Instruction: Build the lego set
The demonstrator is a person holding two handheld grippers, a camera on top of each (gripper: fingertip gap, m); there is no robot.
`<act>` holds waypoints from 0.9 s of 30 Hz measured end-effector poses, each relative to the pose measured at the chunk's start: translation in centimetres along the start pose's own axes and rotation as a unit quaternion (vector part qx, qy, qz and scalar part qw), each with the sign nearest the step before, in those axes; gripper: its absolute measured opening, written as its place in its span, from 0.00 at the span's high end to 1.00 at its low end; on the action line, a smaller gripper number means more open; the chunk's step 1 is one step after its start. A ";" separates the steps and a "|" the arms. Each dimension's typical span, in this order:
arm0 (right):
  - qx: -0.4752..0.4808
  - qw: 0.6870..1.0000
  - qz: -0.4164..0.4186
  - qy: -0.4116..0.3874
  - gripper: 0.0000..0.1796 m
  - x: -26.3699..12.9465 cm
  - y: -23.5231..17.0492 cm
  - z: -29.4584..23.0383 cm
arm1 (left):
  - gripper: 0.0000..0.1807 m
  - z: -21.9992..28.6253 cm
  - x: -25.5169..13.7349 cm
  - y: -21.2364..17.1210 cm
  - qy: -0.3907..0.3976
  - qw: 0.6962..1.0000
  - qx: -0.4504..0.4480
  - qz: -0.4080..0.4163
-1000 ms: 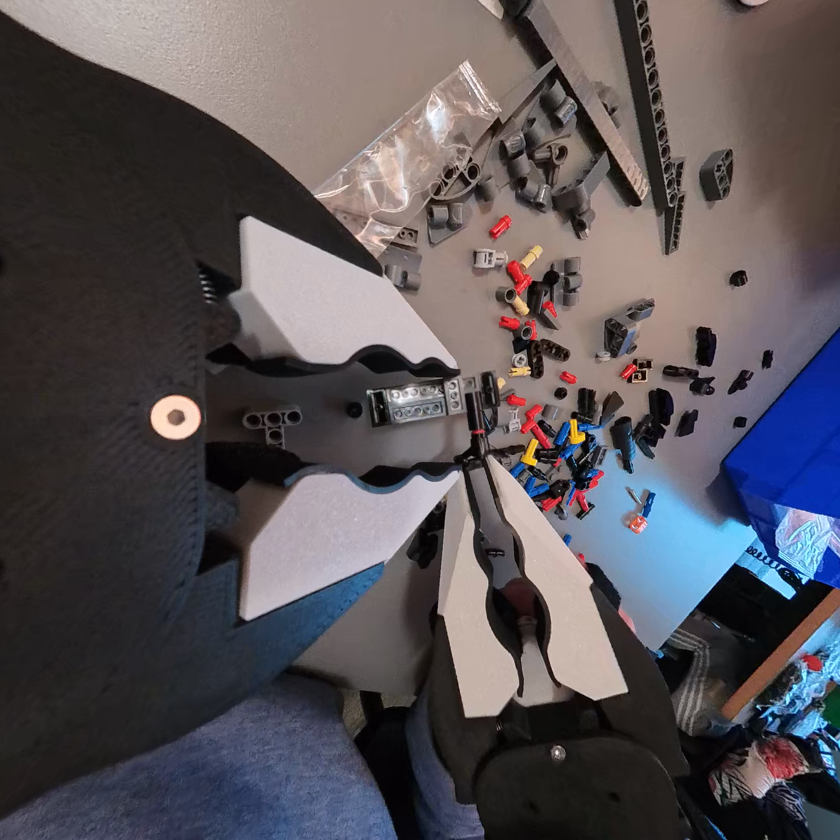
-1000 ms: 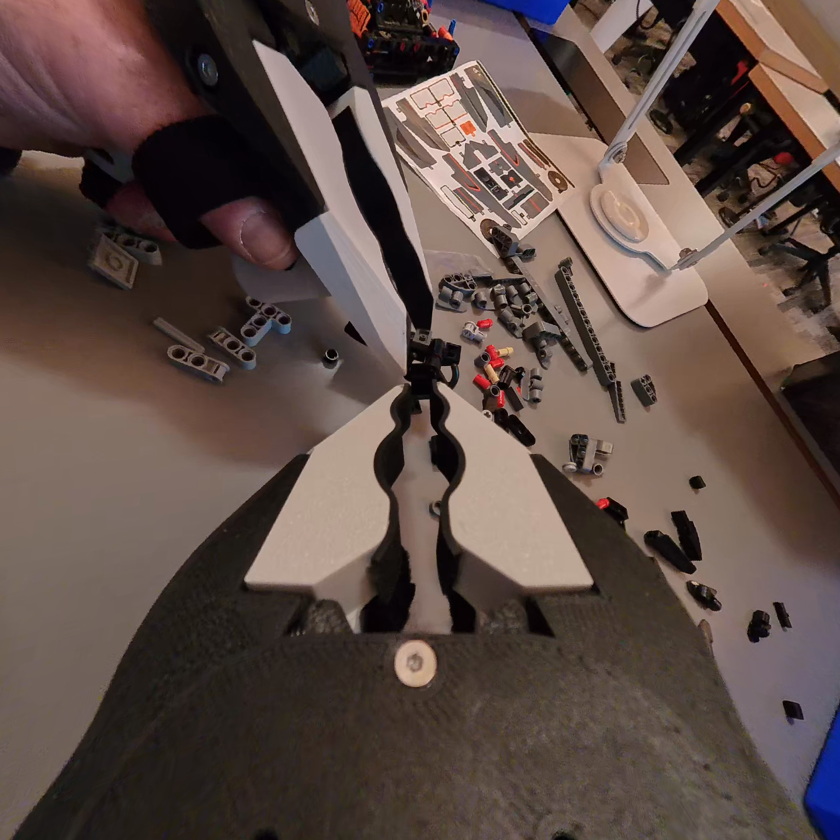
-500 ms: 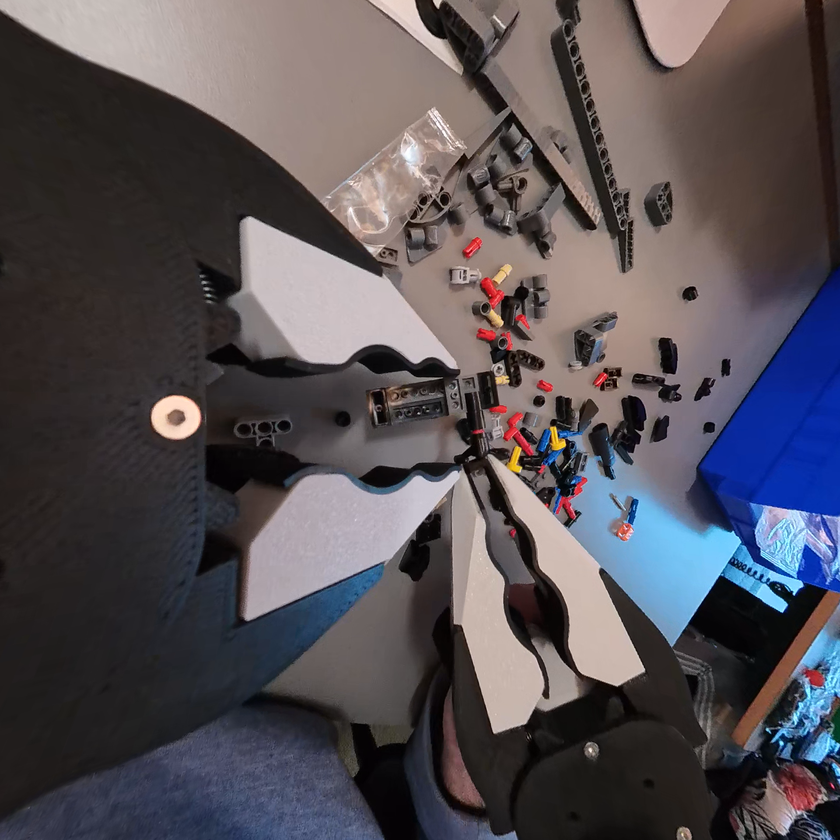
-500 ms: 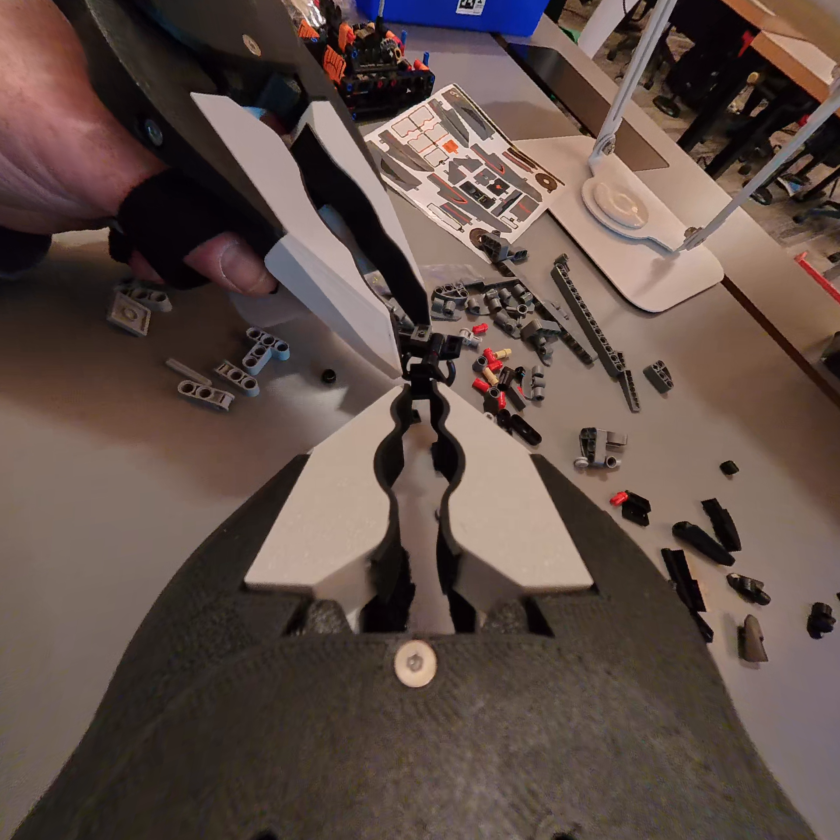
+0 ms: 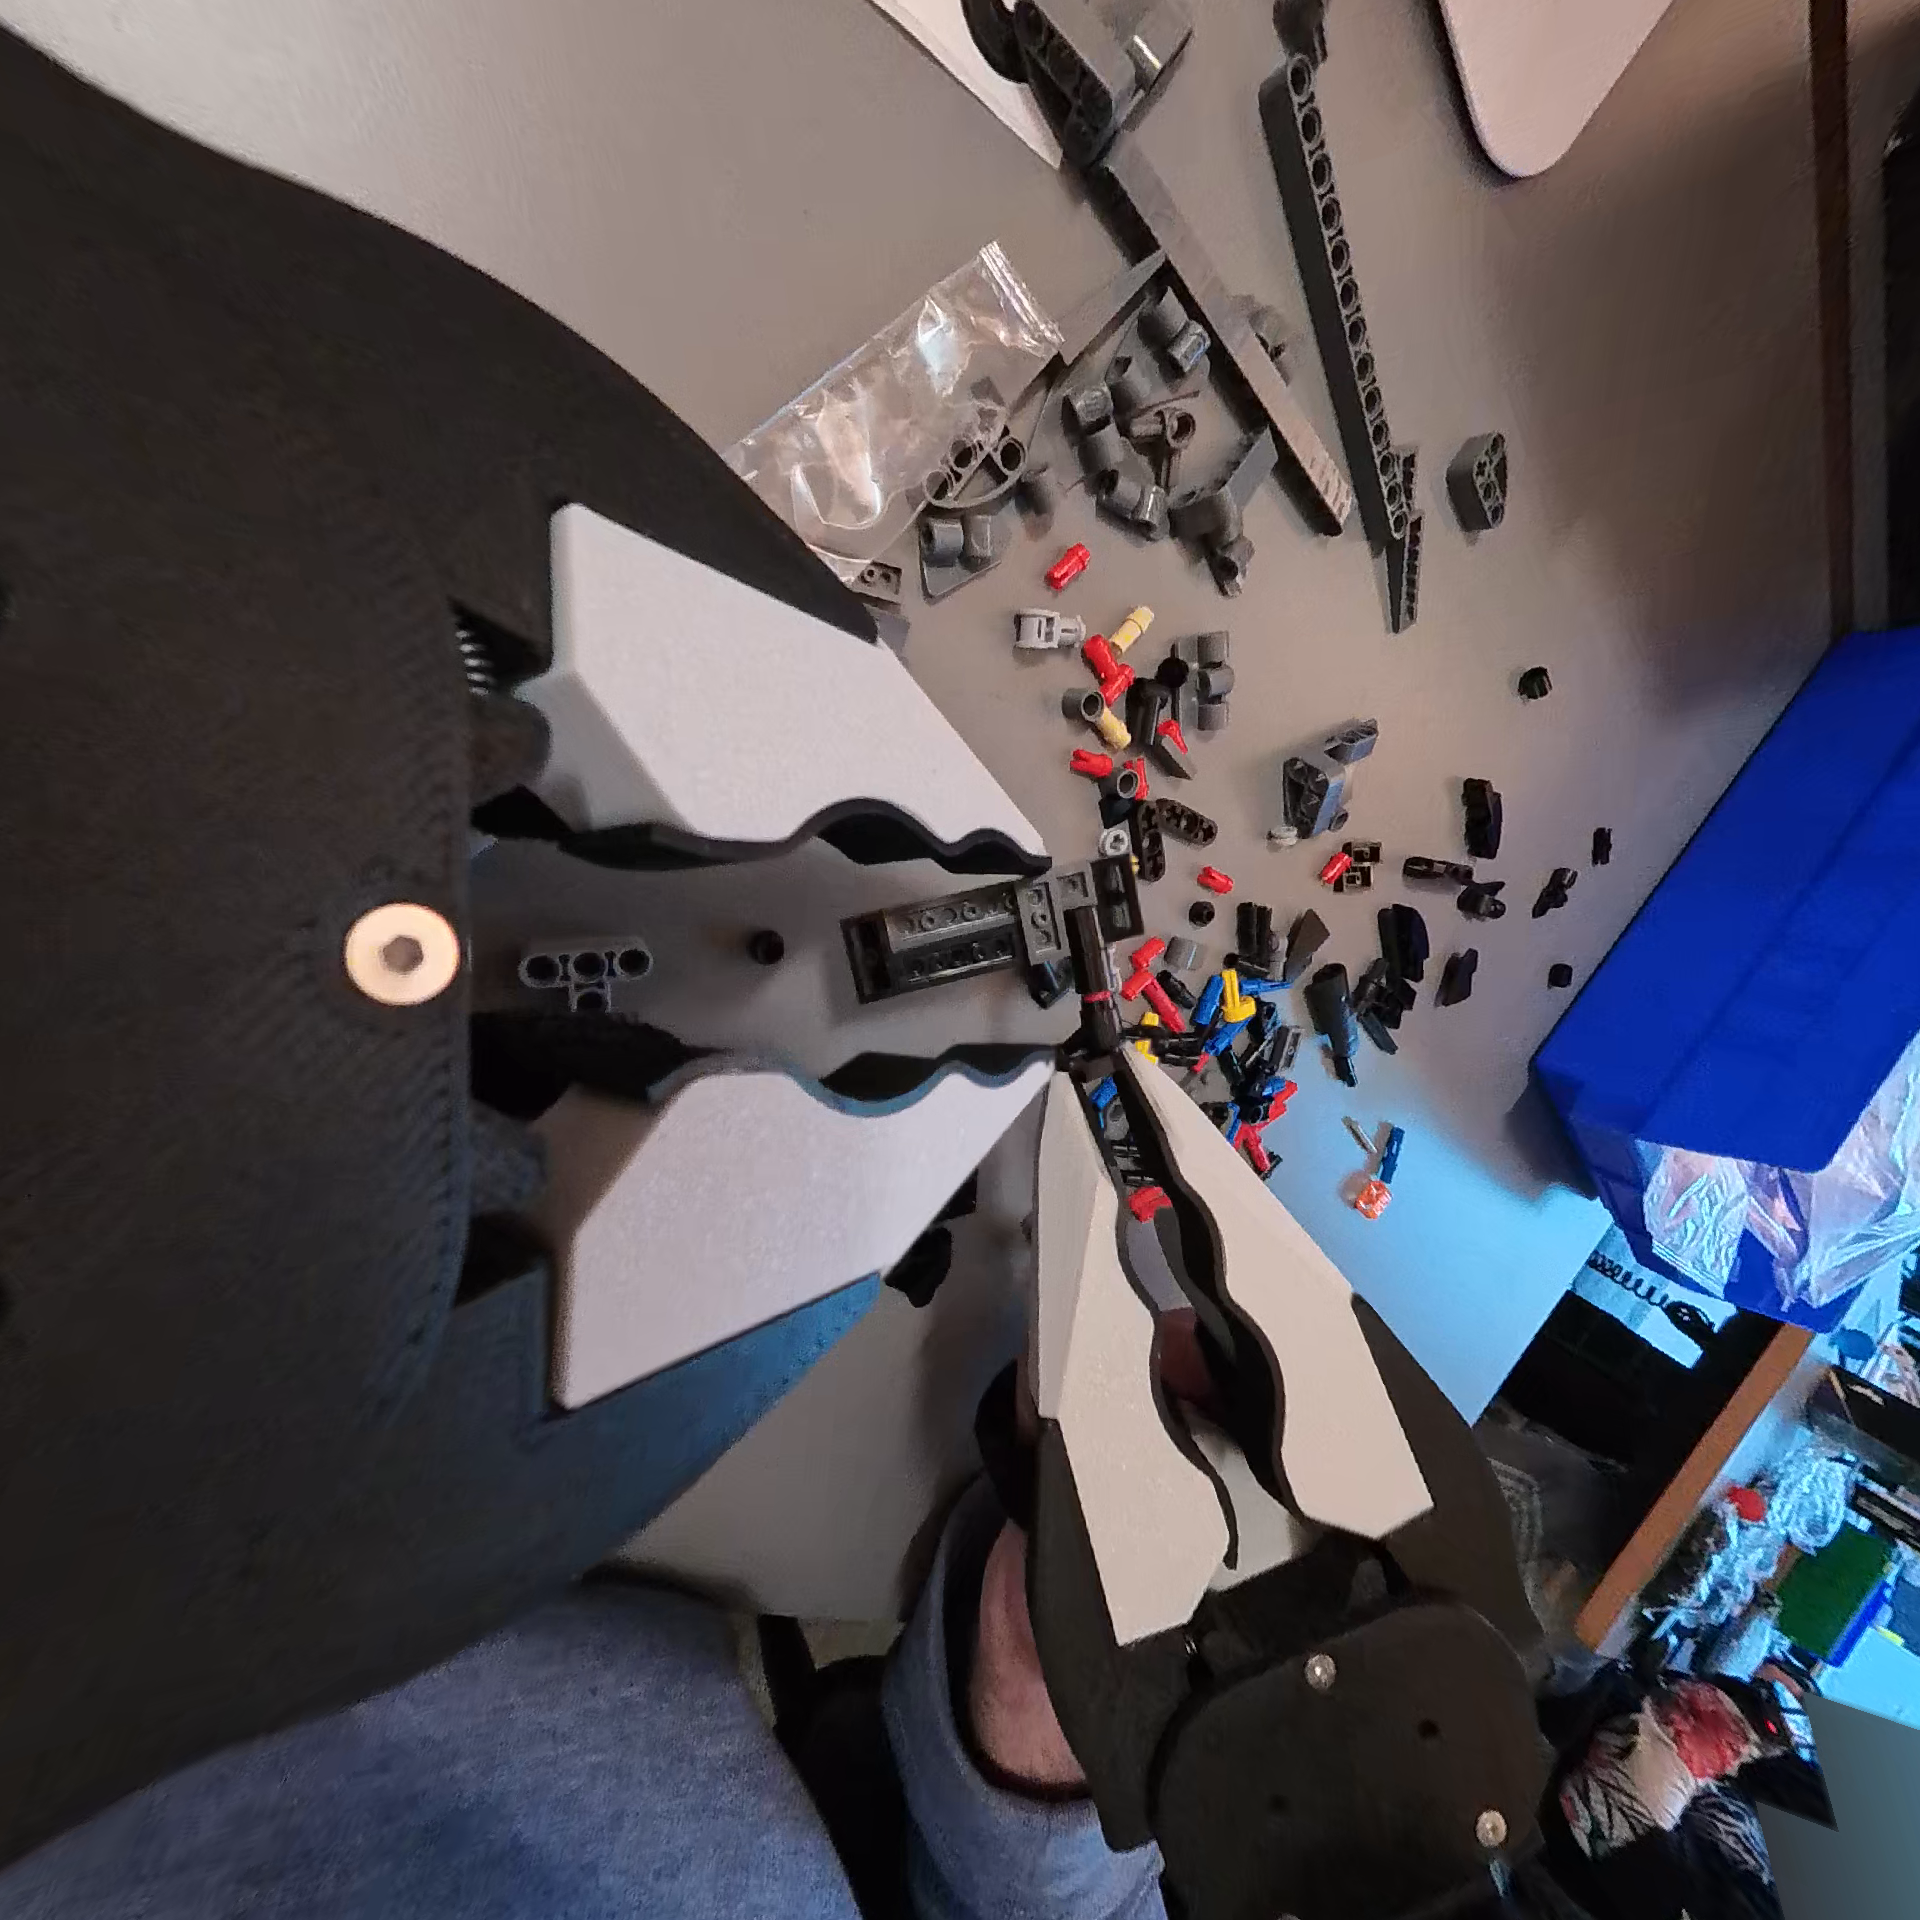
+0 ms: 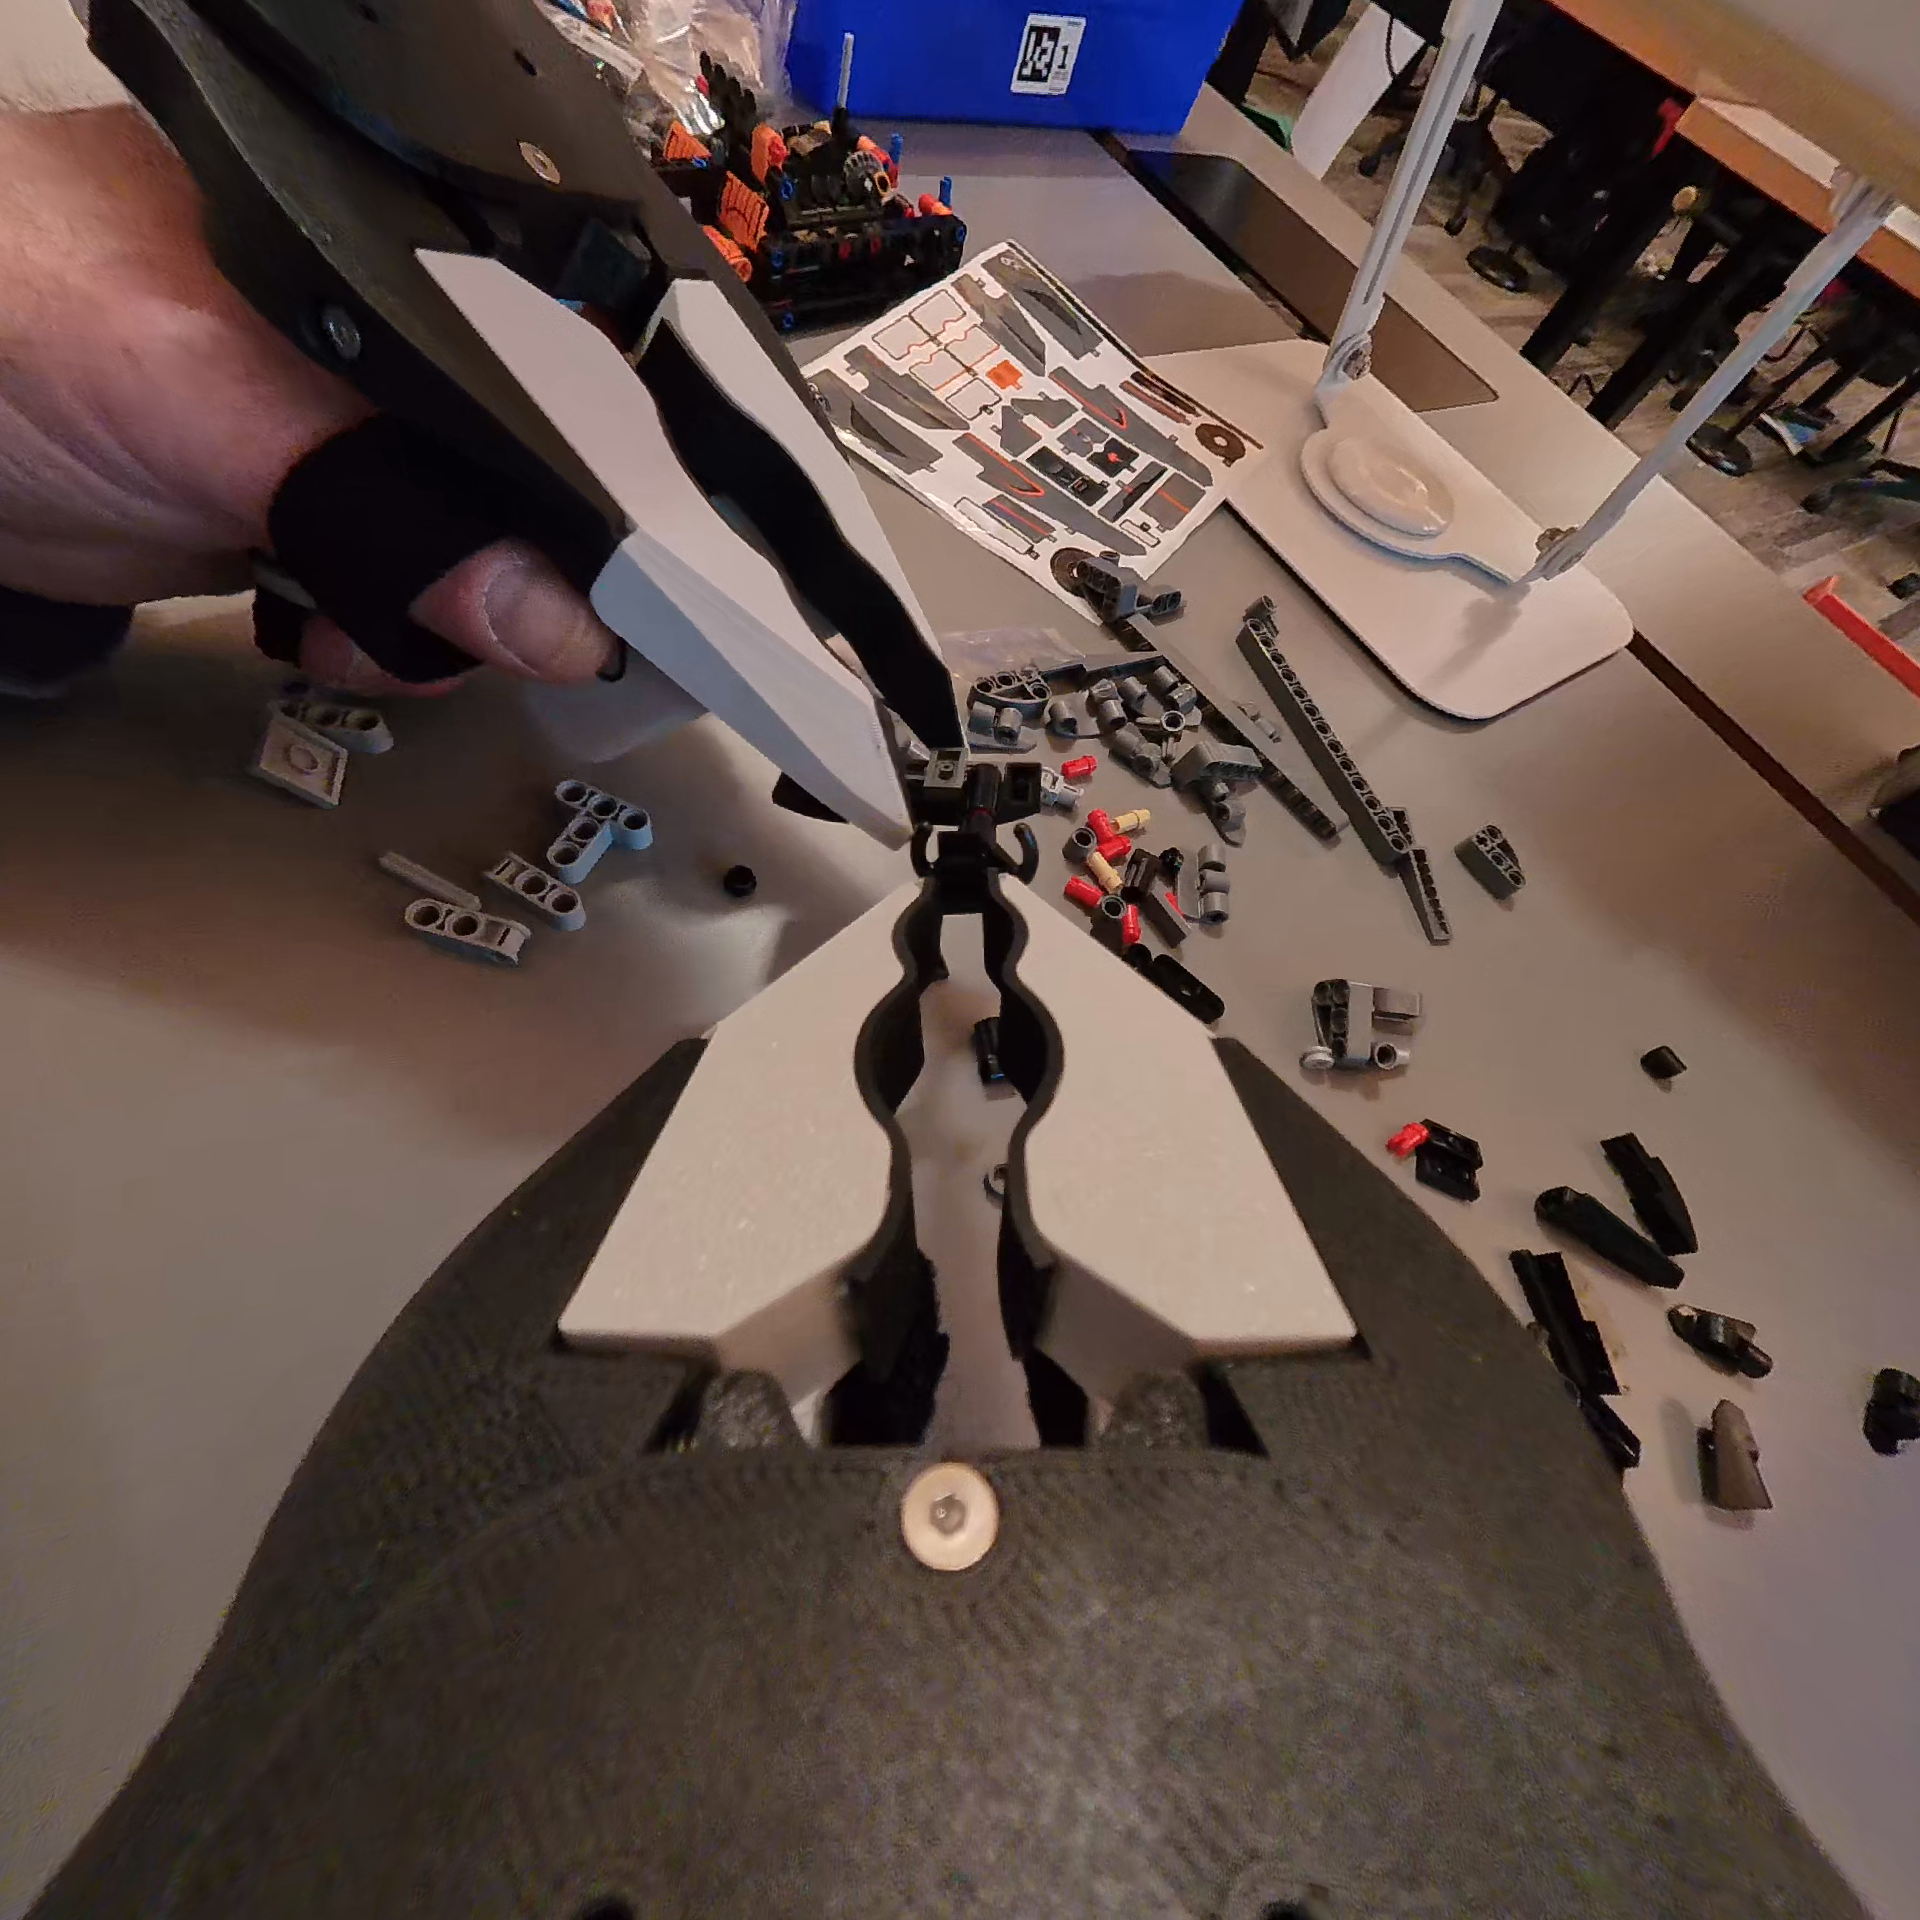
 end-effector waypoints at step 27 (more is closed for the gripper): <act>0.009 1.000 0.011 -0.005 0.98 -0.2 0.2 0.4 | 0.81 0.3 0.3 0.1 0.006 1.000 0.004 0.014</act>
Point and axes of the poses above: each gripper's, where its closed fingertips meet, x out along the fingers, y out of its top, z = x × y across the jaws, the point moved 10 cm from there along -x, back along the fingers, and after that the axes turned 14 degrees about -y, right-handed, at the moved point
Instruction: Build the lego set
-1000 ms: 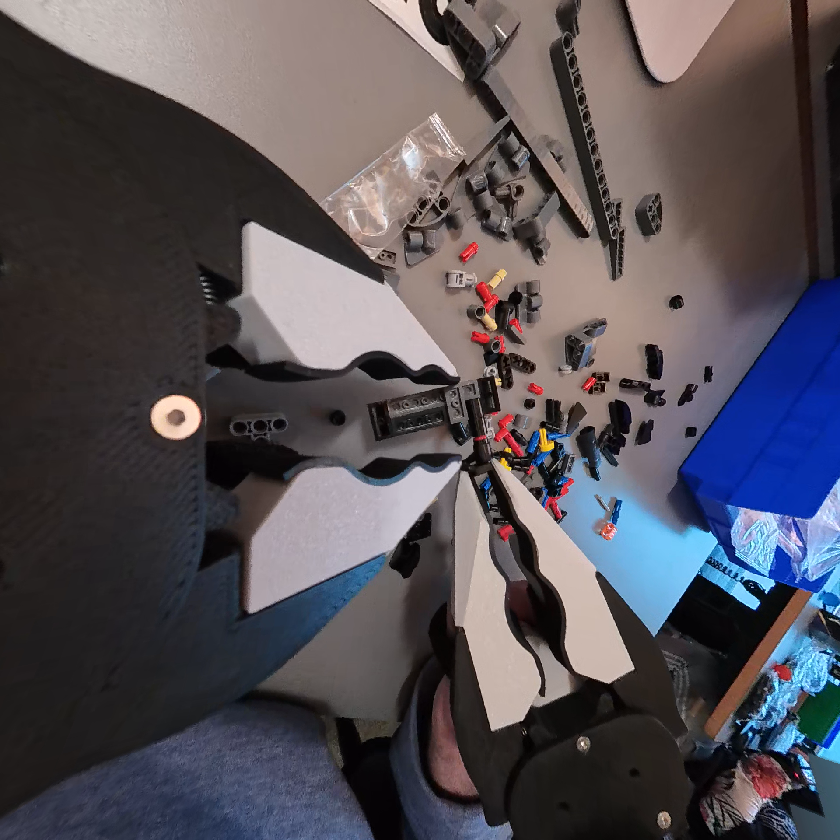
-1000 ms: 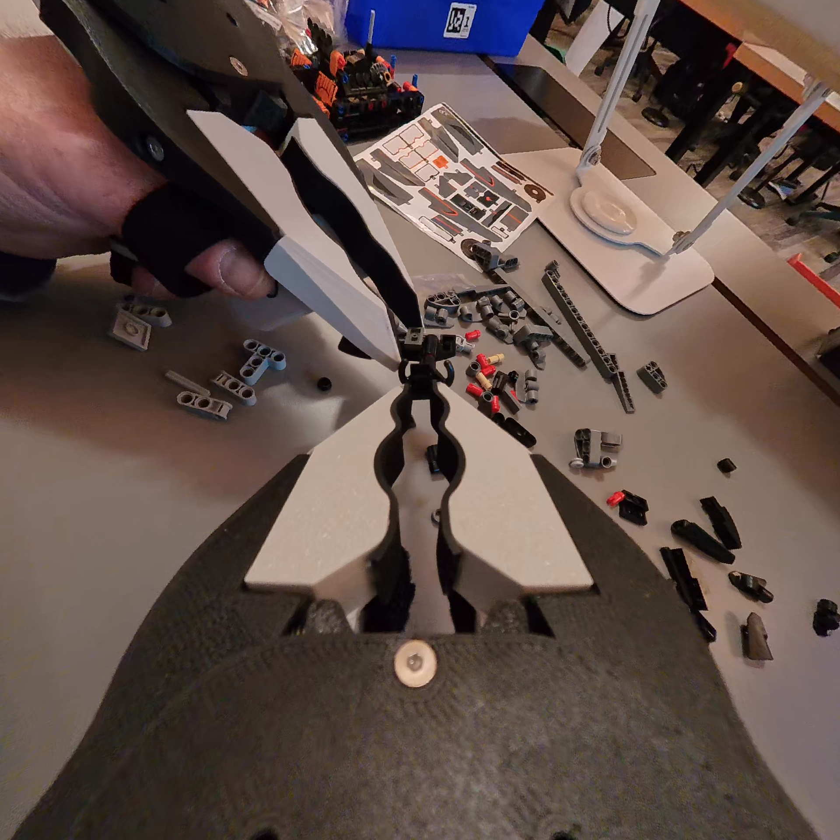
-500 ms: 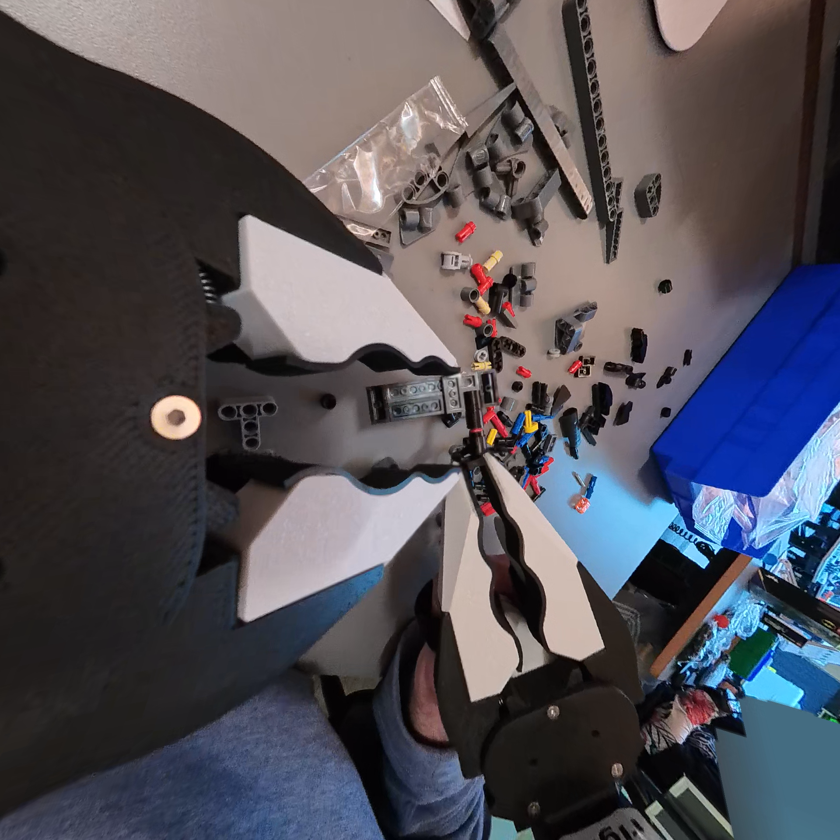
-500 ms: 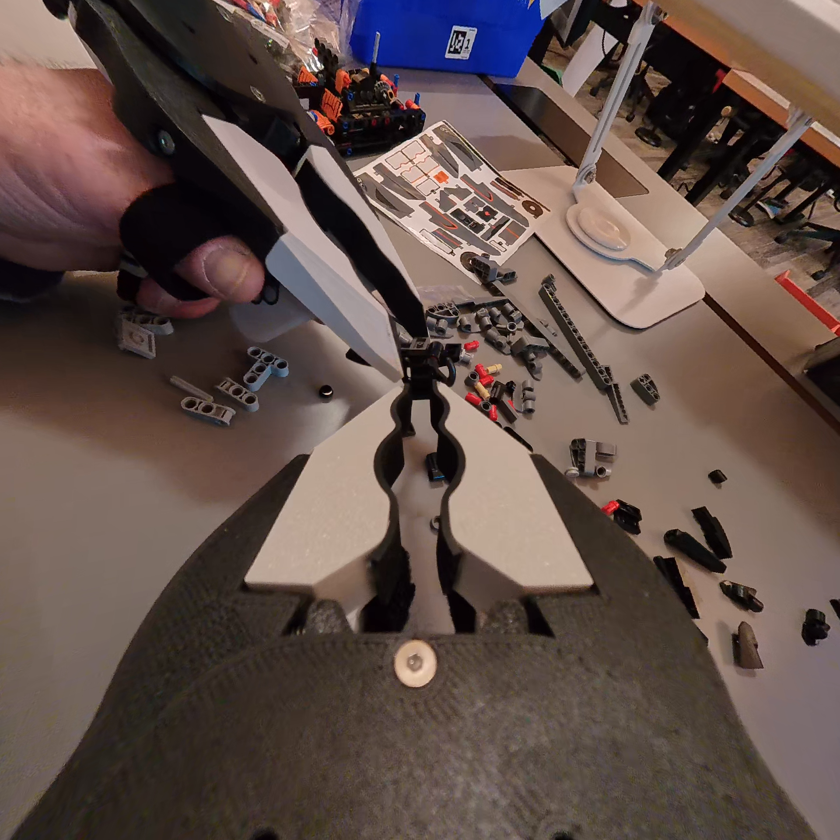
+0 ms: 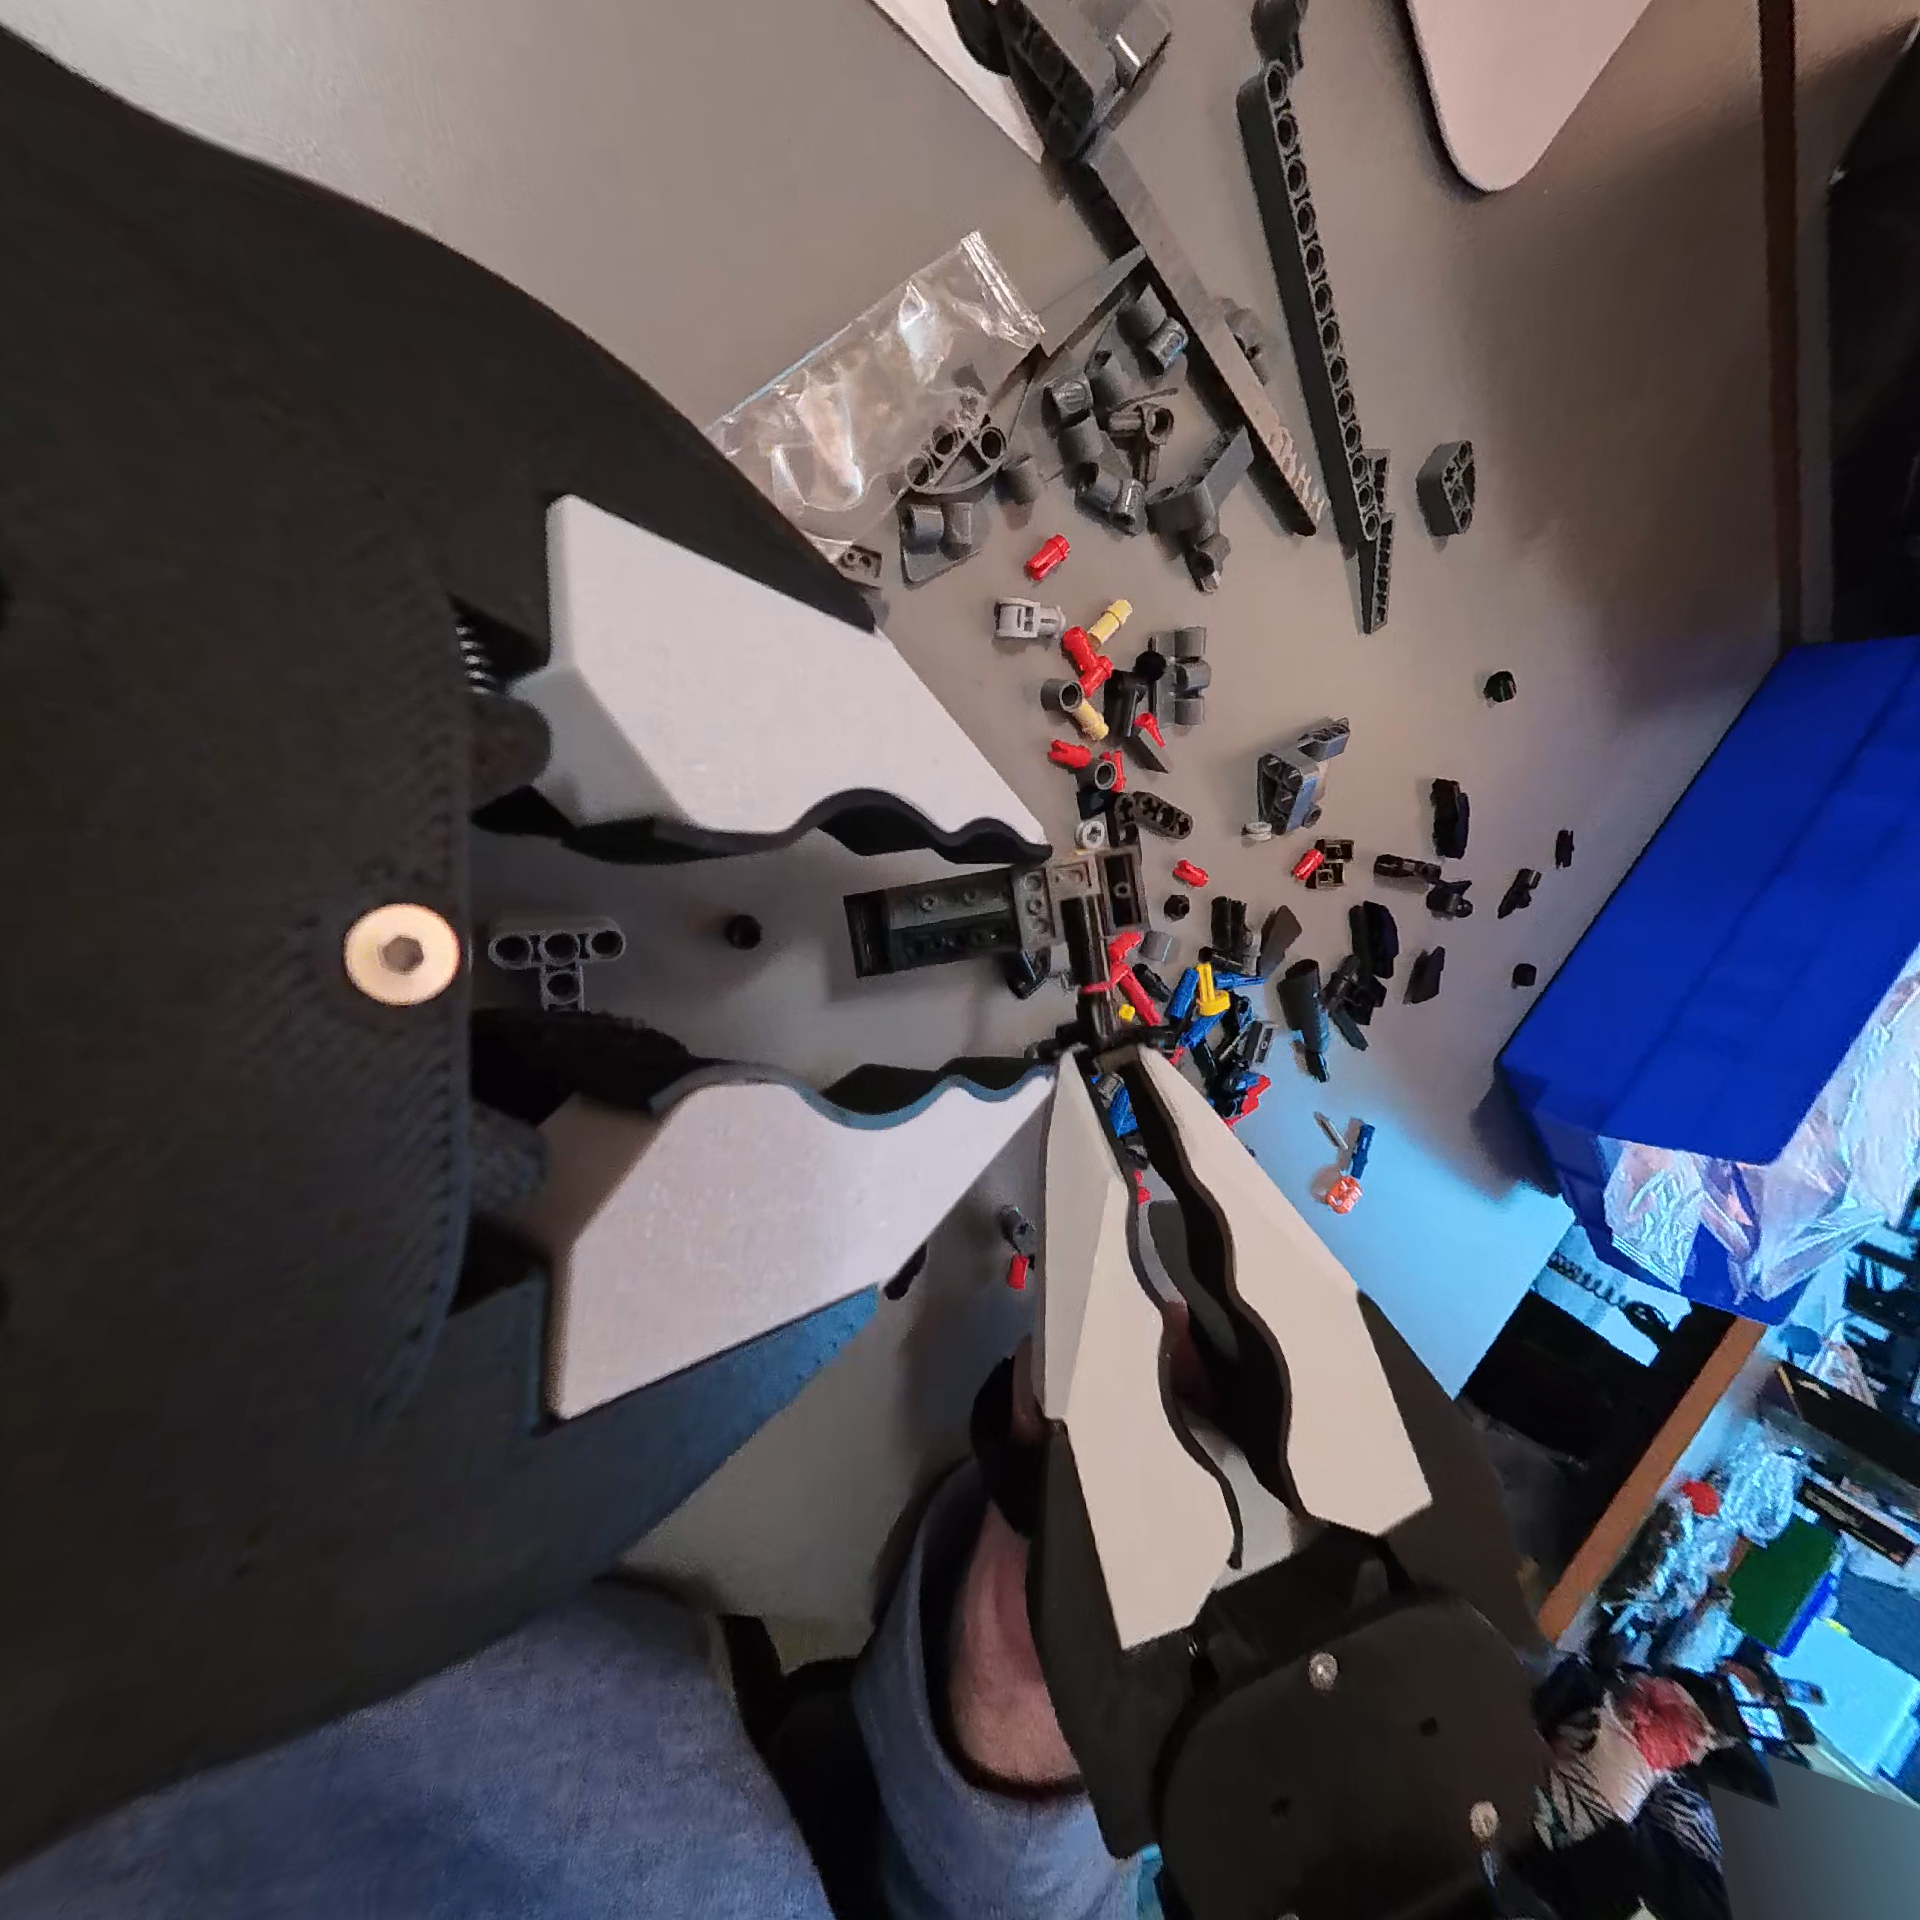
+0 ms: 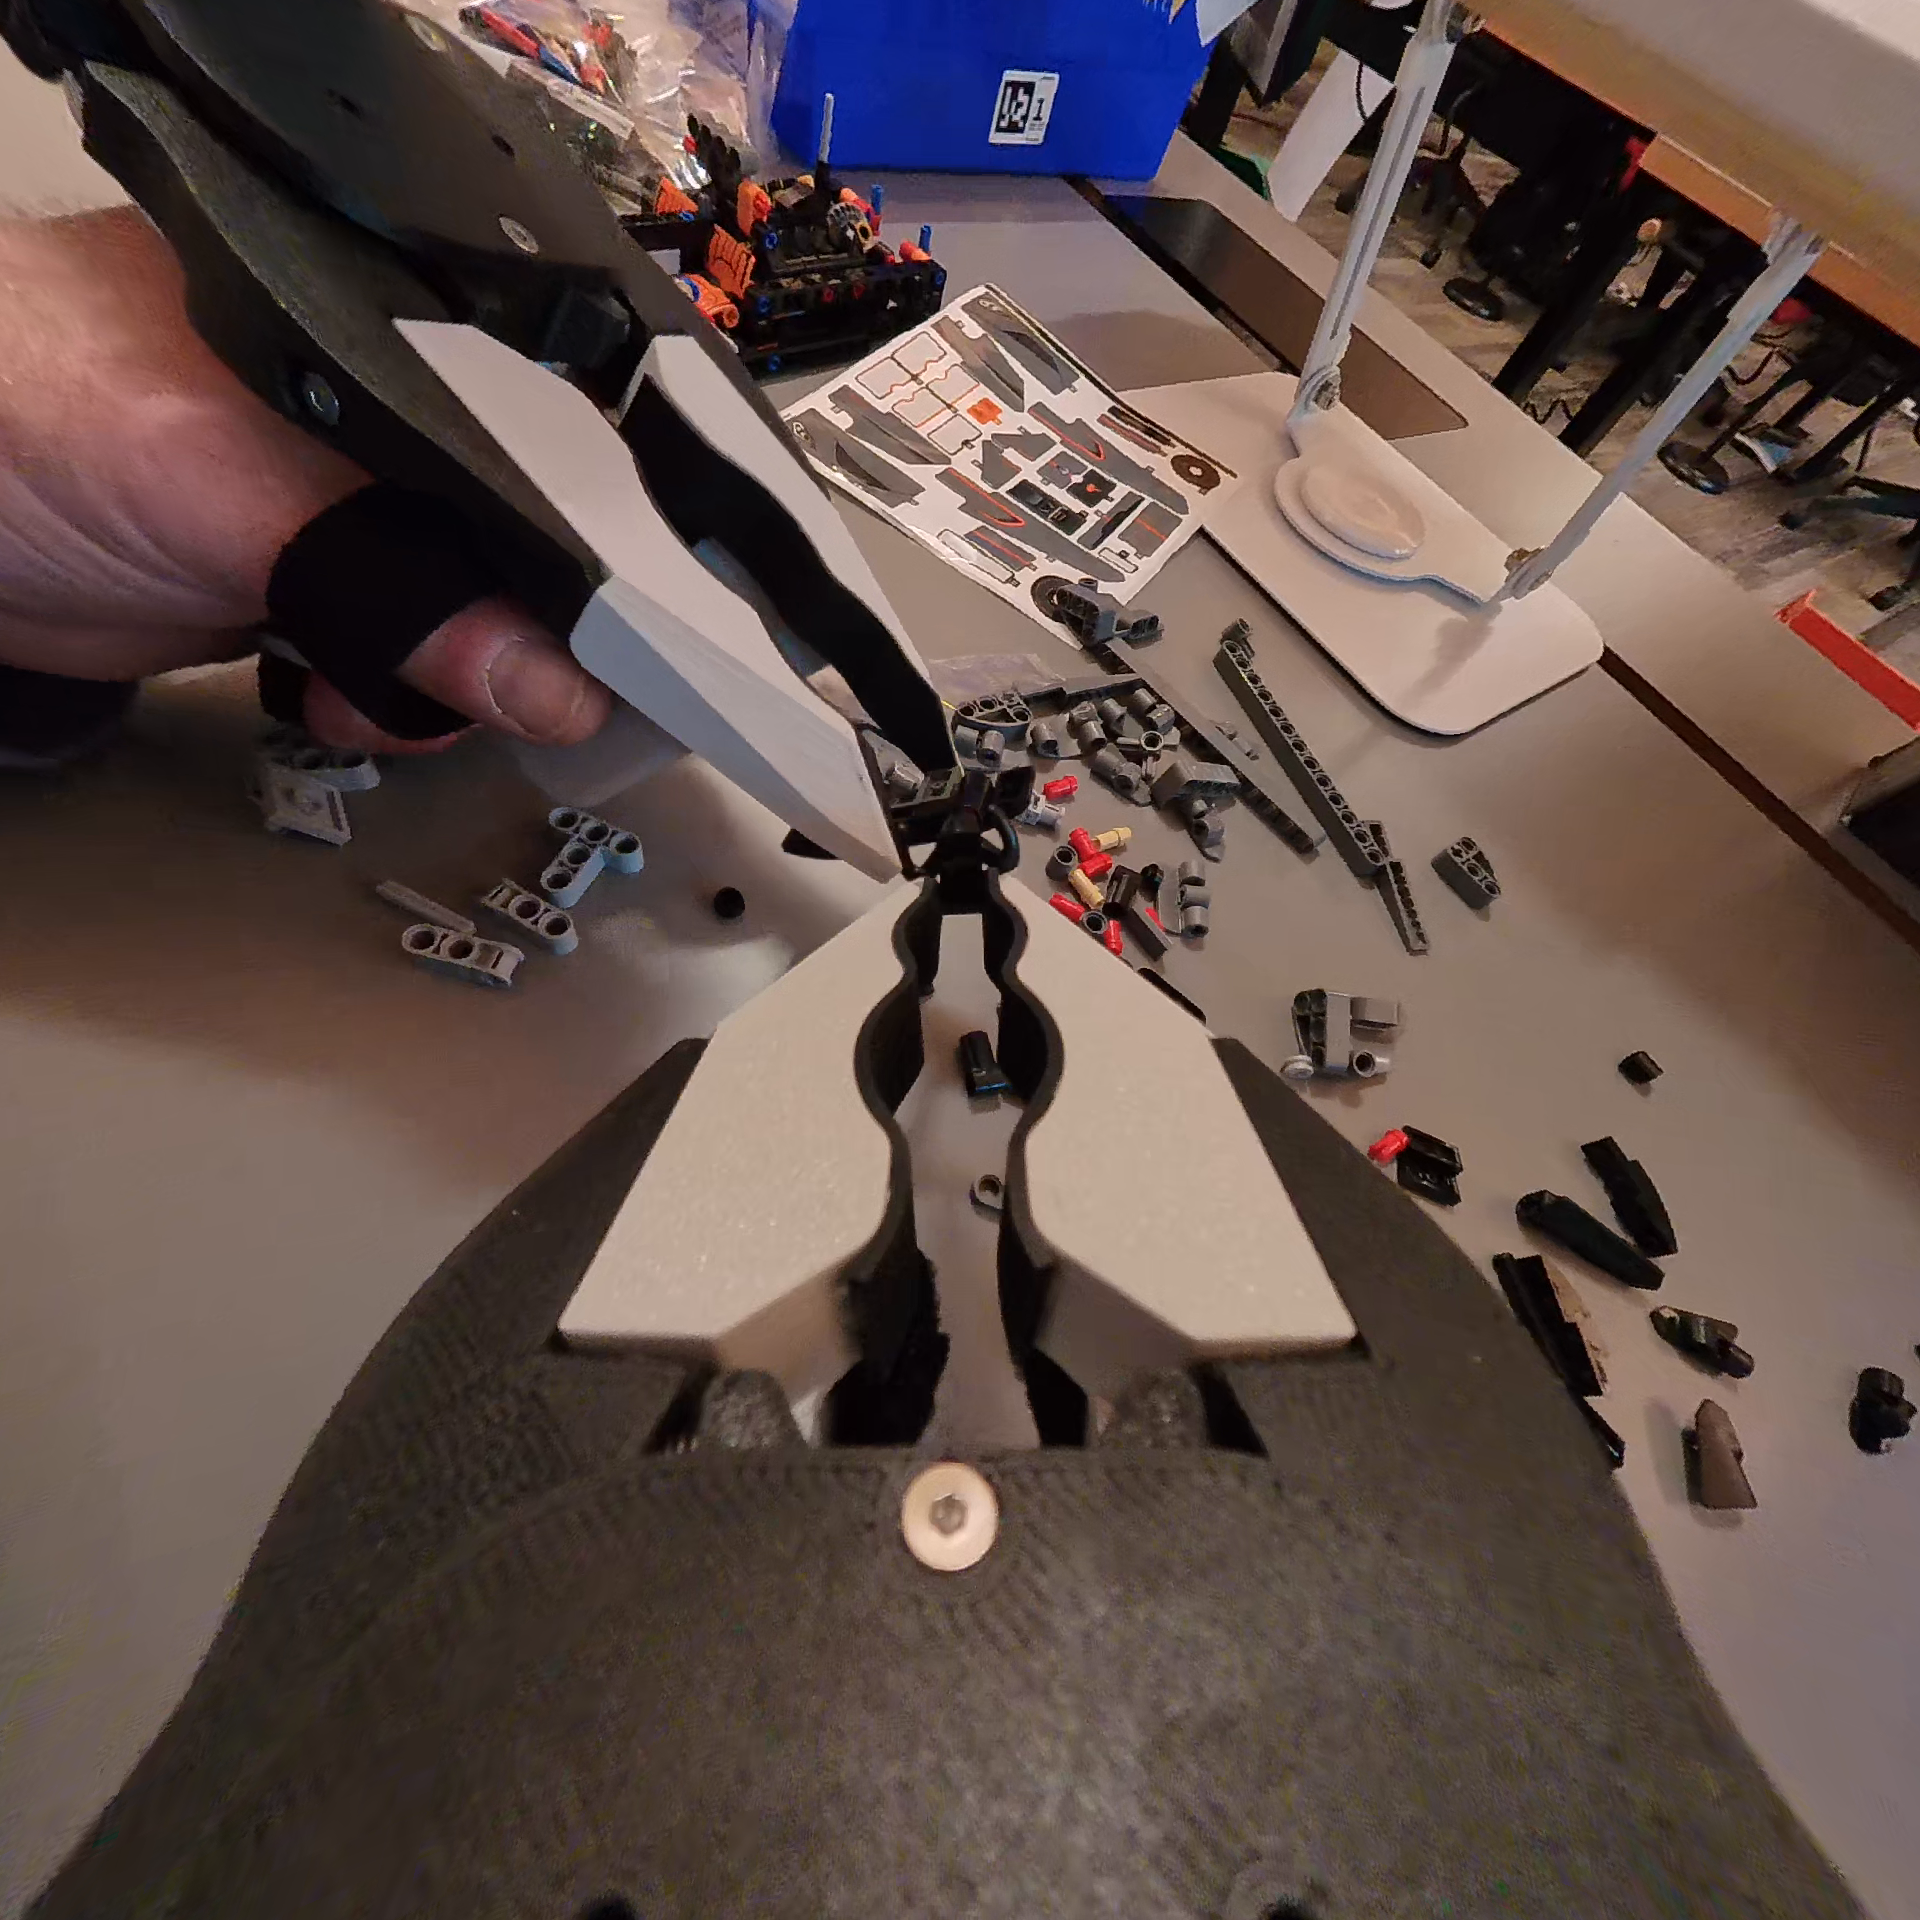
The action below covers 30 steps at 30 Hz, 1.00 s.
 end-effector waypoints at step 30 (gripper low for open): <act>-0.159 0.984 0.079 -0.011 0.97 -0.4 2.8 -3.0 | 0.88 2.2 -4.2 0.1 0.061 0.996 0.068 0.015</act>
Point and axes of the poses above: each gripper's, where its closed fingertips meet, x out along the fingers, y out of its top, z = x × y across the jaws, the point moved 10 cm from there along -x, back along the fingers, and after that the axes turned 14 degrees about -y, right-handed, at the moved point
